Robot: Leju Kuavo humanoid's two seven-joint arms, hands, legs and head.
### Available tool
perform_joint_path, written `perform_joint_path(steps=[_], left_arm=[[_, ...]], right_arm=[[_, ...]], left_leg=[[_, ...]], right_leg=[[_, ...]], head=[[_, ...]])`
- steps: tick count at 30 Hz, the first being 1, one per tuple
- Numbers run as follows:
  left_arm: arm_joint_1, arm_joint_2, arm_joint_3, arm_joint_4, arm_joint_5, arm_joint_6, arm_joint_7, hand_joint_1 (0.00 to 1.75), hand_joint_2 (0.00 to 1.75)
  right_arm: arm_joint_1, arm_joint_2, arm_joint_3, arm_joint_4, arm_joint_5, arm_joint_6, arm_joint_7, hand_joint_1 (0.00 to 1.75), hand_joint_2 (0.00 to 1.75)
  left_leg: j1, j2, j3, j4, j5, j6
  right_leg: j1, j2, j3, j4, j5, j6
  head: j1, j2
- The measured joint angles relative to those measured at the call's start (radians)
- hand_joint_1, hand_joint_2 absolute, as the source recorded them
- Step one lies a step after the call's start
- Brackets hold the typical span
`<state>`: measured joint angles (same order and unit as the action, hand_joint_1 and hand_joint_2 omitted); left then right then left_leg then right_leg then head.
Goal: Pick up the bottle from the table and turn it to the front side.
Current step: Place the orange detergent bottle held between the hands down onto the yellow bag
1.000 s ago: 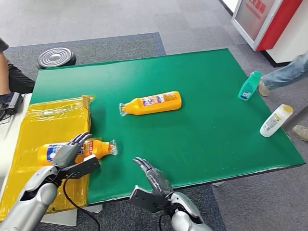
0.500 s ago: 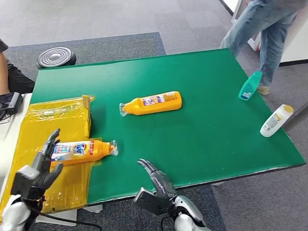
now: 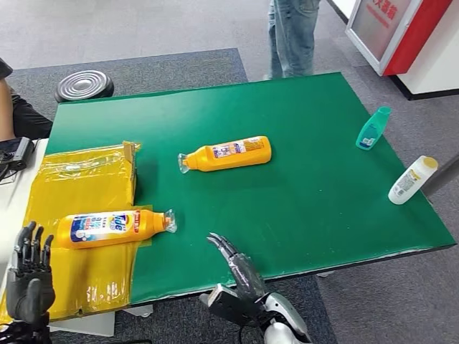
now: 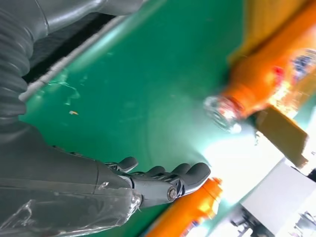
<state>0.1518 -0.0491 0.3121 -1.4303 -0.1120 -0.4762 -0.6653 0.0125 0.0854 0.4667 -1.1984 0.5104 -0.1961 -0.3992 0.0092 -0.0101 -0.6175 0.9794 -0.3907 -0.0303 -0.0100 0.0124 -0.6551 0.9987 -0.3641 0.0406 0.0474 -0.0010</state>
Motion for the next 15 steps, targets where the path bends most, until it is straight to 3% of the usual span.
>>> perform_joint_path(steps=[4, 9, 15], left_arm=[[0.027, -0.019, -0.016, 0.013, -0.124, 0.086, 0.000, 0.00, 1.75], [0.051, -0.036, -0.063, 0.016, -0.153, 0.152, 0.000, 0.00, 1.75], [0.056, -0.054, -0.128, 0.017, -0.092, 0.115, 0.000, 0.00, 1.75]], right_arm=[[0.040, -0.002, -0.026, -0.088, -0.106, 0.003, -0.098, 0.00, 1.75], [0.090, -0.005, -0.065, -0.188, -0.164, 0.008, -0.146, 0.00, 1.75], [0.129, -0.008, -0.096, -0.252, -0.172, 0.013, -0.161, 0.00, 1.75]], left_leg=[[0.000, 0.000, 0.000, 0.000, -0.001, 0.000], [0.000, 0.000, 0.000, 0.000, -0.002, 0.001], [0.000, 0.000, 0.000, 0.000, -0.002, 0.001]], right_leg=[[0.000, 0.000, 0.000, 0.000, 0.000, 0.000], [0.000, 0.000, 0.000, 0.000, -0.001, 0.000], [0.000, 0.000, 0.000, 0.000, -0.001, 0.000]], head=[[0.000, 0.000], [0.000, 0.000], [0.000, 0.000]])
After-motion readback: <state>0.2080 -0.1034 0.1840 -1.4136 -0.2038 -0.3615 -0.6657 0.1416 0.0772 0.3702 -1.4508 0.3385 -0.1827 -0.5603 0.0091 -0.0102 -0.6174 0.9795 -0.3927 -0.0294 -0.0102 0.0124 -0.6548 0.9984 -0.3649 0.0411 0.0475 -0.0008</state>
